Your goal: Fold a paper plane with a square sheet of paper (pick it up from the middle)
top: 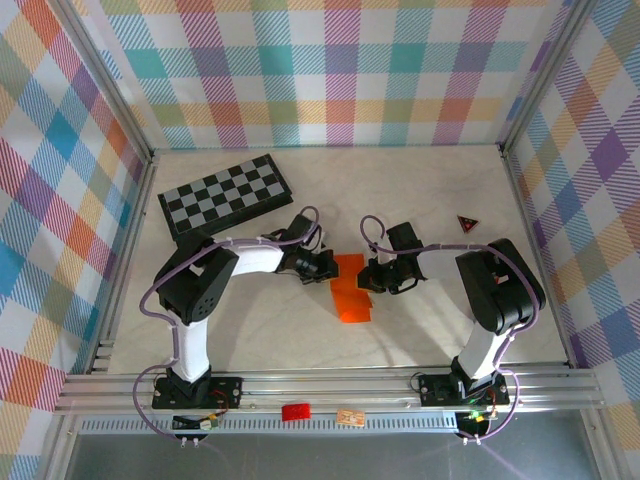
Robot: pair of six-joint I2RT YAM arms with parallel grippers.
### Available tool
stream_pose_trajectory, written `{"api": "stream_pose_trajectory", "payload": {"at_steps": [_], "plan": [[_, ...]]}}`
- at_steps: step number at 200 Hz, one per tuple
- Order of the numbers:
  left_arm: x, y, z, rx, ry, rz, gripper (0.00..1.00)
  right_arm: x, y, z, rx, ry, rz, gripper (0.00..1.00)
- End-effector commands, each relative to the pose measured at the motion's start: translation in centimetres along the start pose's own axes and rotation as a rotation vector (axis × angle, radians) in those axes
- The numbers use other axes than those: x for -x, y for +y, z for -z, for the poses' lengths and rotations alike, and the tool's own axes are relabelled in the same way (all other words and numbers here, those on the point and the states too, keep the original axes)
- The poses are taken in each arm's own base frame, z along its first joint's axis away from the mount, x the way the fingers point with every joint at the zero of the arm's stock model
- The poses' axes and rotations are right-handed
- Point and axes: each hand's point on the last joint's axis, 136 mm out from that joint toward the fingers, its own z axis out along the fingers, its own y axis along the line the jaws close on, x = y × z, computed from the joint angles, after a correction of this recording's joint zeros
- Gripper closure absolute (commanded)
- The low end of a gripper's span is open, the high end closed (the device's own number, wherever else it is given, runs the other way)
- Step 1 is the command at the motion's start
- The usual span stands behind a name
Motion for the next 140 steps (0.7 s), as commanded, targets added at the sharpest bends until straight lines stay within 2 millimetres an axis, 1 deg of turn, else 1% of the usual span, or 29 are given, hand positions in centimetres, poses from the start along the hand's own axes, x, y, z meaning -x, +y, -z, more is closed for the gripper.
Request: {"api": "stream_pose_trajectory", "payload": {"at_steps": [1, 8, 16, 29, 44, 67, 76, 90, 120, 126, 140], "plan": [[-1.4, 3.8, -1.0, 0.074, 0.048, 0.042, 1.0, -3.5, -5.7, -0.8, -0.2, 0.074, -0.128, 1.0], [-1.7, 4.2, -1.0, 0.087, 0.059, 0.046, 1.0, -3.5, -5.8, -0.8, -0.201, 0.074, -0.129, 1.0], [-1.9, 4.3, -0.9, 0.092, 0.065, 0.042, 1.0, -3.6, -5.8, -0.8, -0.202, 0.077, -0.129, 1.0], [-1.6, 3.6, -0.3, 0.09, 0.059, 0.026, 1.0, -3.6, -5.9, -0.8, -0.204, 0.075, -0.129, 1.0], [-0.7, 2.2, 0.6, 0.077, 0.041, 0.005, 1.0, -3.6, -5.9, -0.9, -0.204, 0.075, -0.13, 1.0], [0.7, -0.9, 1.6, 0.004, 0.022, -0.026, 1.0, -3.4, -5.9, -0.9, -0.204, 0.069, -0.132, 1.0], [0.9, -1.9, 1.7, -0.036, 0.031, -0.037, 1.0, -3.4, -5.8, -0.9, -0.203, 0.069, -0.134, 1.0], [1.2, -2.7, 1.4, -0.07, 0.042, -0.046, 1.0, -3.3, -5.8, -0.8, -0.205, 0.066, -0.134, 1.0], [1.3, -2.7, 0.2, -0.098, 0.067, -0.031, 1.0, -3.4, -6.0, -0.8, -0.214, 0.068, -0.133, 1.0], [1.4, -2.3, 0.0, -0.088, 0.066, -0.028, 1.0, -3.5, -6.0, -0.8, -0.214, 0.068, -0.134, 1.0], [1.5, -0.7, -0.5, -0.046, 0.06, -0.005, 1.0, -3.6, -6.1, -0.8, -0.212, 0.068, -0.136, 1.0]]}}
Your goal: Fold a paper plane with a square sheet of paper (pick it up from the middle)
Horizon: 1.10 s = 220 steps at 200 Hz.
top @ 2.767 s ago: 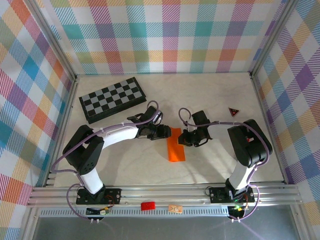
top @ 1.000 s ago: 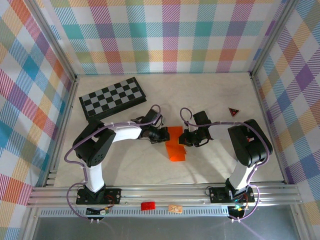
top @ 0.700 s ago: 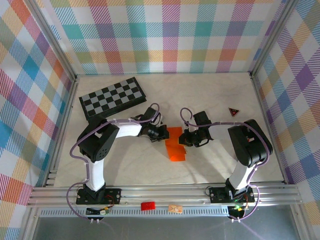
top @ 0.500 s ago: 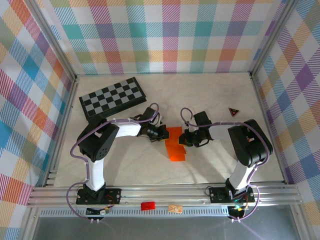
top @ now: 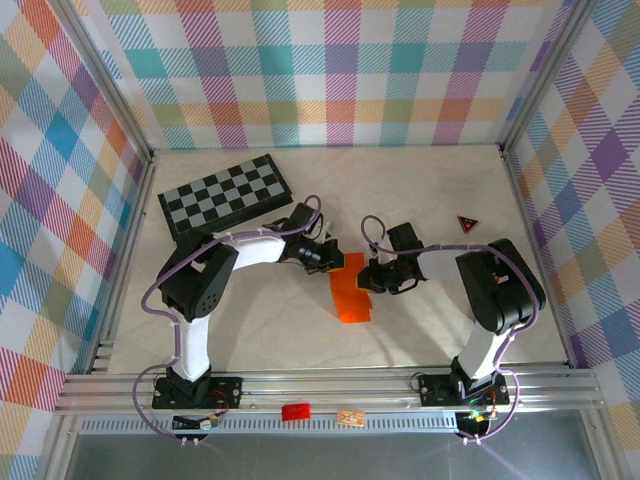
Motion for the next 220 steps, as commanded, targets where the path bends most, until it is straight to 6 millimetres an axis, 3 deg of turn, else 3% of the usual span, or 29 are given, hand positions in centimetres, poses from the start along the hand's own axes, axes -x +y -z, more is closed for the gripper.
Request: {"api": "stream_pose_trajectory", "payload": {"at_steps": [1, 47, 106, 154, 196, 220], "plan": [[-0.2, 2.3, -0.8, 0.034, 0.027, 0.042, 1.0, -3.6, -6.2, -0.8, -0.22, 0.071, -0.124, 1.0], [-0.1, 6.7, -1.2, 0.104, 0.012, 0.101, 1.0, -3.6, -6.2, -0.8, -0.217, 0.07, -0.124, 1.0], [3.2, 7.4, 0.5, 0.12, -0.064, 0.135, 1.0, -3.6, -6.3, -0.9, -0.217, 0.075, -0.124, 1.0], [4.8, 9.1, 1.3, 0.168, -0.123, 0.229, 1.0, -3.7, -6.2, -0.9, -0.217, 0.077, -0.123, 1.0], [5.7, 8.3, 2.5, 0.159, -0.166, 0.248, 1.0, -3.8, -6.1, -0.8, -0.212, 0.078, -0.122, 1.0], [6.5, 5.1, 4.2, 0.061, -0.25, 0.193, 1.0, -3.8, -6.1, -0.8, -0.213, 0.076, -0.124, 1.0]]}}
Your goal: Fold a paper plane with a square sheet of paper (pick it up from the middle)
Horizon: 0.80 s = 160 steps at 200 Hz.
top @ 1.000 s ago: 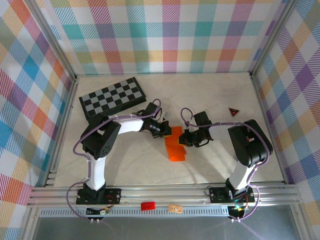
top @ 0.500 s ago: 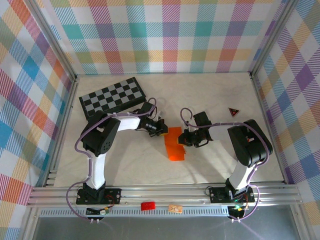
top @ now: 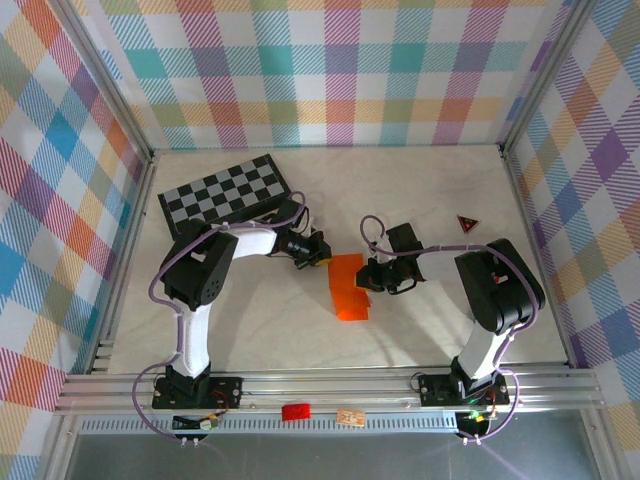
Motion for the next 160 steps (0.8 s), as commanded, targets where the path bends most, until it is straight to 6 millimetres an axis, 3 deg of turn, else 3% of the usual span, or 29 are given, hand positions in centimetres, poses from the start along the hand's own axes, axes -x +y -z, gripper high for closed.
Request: {"api": "stream_pose_trajectory", "payload": {"at_steps": [1, 37, 75, 106, 160], "plan": [[3.0, 0.0, 2.9, 0.013, -0.169, 0.022, 1.0, -4.5, -6.0, -0.6, -0.219, 0.104, -0.139, 1.0], [2.1, -3.1, 3.4, -0.069, -0.156, -0.012, 1.0, -4.2, -6.0, -0.7, -0.216, 0.102, -0.141, 1.0], [-0.8, -4.9, 0.8, -0.139, -0.014, -0.078, 1.0, -4.3, -6.2, -0.7, -0.223, 0.099, -0.141, 1.0], [-2.1, -3.8, -1.2, -0.107, 0.06, -0.071, 1.0, -4.4, -6.3, -0.8, -0.224, 0.103, -0.146, 1.0], [-0.4, 0.5, -2.4, -0.012, 0.007, 0.006, 1.0, -4.6, -6.5, -0.8, -0.227, 0.105, -0.147, 1.0]]}}
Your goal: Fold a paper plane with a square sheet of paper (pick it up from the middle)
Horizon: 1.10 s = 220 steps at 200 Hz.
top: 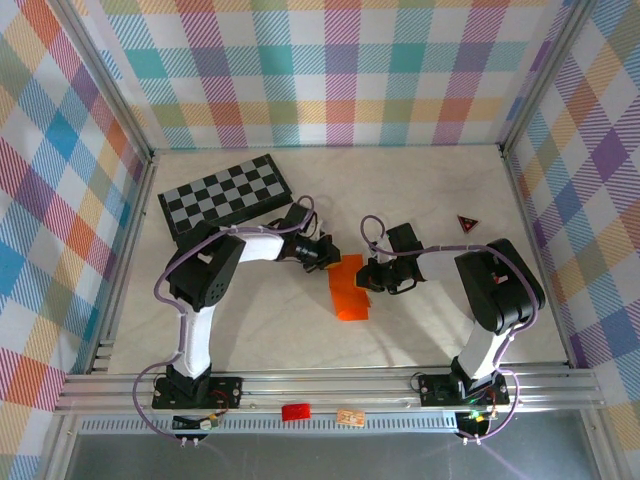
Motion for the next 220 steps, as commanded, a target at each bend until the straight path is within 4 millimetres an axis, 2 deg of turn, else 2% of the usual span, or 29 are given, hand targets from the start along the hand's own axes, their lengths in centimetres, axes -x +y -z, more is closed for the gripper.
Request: {"api": "stream_pose_trajectory", "payload": {"at_steps": [1, 50, 70, 89, 110, 134, 165, 182, 220], "plan": [[1.3, 2.6, -0.2, 0.059, -0.04, 0.04, 1.0, -4.6, -6.5, -0.8, -0.228, 0.106, -0.141, 1.0], [4.4, 4.6, 1.9, 0.062, -0.135, 0.111, 1.0, -4.7, -6.4, -0.8, -0.218, 0.1, -0.15, 1.0], [4.9, 4.1, 2.7, 0.06, -0.144, 0.104, 1.0, -4.8, -6.5, -0.8, -0.218, 0.098, -0.154, 1.0], [4.8, 2.7, 3.6, 0.039, -0.148, 0.087, 1.0, -4.7, -6.4, -0.8, -0.214, 0.092, -0.159, 1.0], [4.2, 1.2, 5.4, 0.035, -0.184, 0.061, 1.0, -4.3, -6.0, -0.9, -0.191, 0.076, -0.171, 1.0], [2.4, -0.5, 6.4, 0.034, -0.195, 0.027, 0.99, -3.8, -5.8, -1.0, -0.181, 0.052, -0.186, 1.0], [-2.6, -2.5, 4.2, -0.017, -0.067, -0.012, 1.0, -3.4, -5.8, -0.8, -0.175, 0.002, -0.177, 1.0], [-4.6, -3.6, 3.1, -0.079, -0.014, -0.012, 0.99, -3.3, -5.8, -0.6, -0.184, -0.006, -0.172, 1.0], [-7.0, -3.0, 1.3, -0.082, 0.064, -0.004, 1.0, -3.2, -5.9, -0.6, -0.188, -0.007, -0.172, 1.0]]}}
